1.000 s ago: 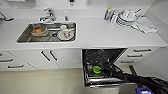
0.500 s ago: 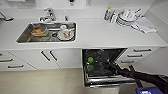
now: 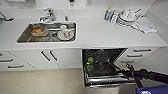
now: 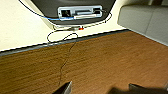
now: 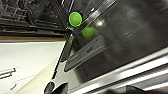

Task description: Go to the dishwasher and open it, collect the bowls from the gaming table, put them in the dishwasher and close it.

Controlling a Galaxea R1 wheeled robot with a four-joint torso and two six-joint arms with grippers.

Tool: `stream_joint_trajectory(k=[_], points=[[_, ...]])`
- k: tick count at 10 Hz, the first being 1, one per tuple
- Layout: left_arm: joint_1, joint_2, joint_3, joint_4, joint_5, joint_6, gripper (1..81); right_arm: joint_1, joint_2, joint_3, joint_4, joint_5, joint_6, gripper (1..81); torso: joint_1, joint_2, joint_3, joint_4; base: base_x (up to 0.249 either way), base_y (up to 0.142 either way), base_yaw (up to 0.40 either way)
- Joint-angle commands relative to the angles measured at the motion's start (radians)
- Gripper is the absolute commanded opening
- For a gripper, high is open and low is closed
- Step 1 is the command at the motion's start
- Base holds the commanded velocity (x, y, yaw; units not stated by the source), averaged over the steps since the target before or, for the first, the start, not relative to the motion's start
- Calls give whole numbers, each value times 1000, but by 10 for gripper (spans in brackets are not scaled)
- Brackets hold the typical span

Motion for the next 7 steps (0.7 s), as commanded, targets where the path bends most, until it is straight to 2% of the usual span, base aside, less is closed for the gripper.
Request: stream_joint_trajectory(k=[1, 3, 4, 5, 7], points=[[8, -3, -38, -136, 41, -5, 811, -34, -173, 108, 5, -213, -2, 811, 0, 0, 0, 0, 0, 0, 0], [0, -9, -38, -141, 39, -5, 811, -123, -208, 110, 8, -213, -4, 811, 0, 0, 0, 0, 0, 0, 0], [-6, -17, -38, -147, 39, -7, 811, -166, -210, 108, 8, -213, -4, 811, 64, -100, 0, 0, 0, 0, 0], [-14, -30, -38, -176, 31, -7, 811, -216, -201, 104, 8, -213, -4, 811, 66, -104, 0, 0, 0, 0, 0], [-24, -47, -38, -196, 27, -7, 811, -269, -181, 45, 14, -211, -5, 811, 95, -150, 0, 0, 0, 0, 0]])
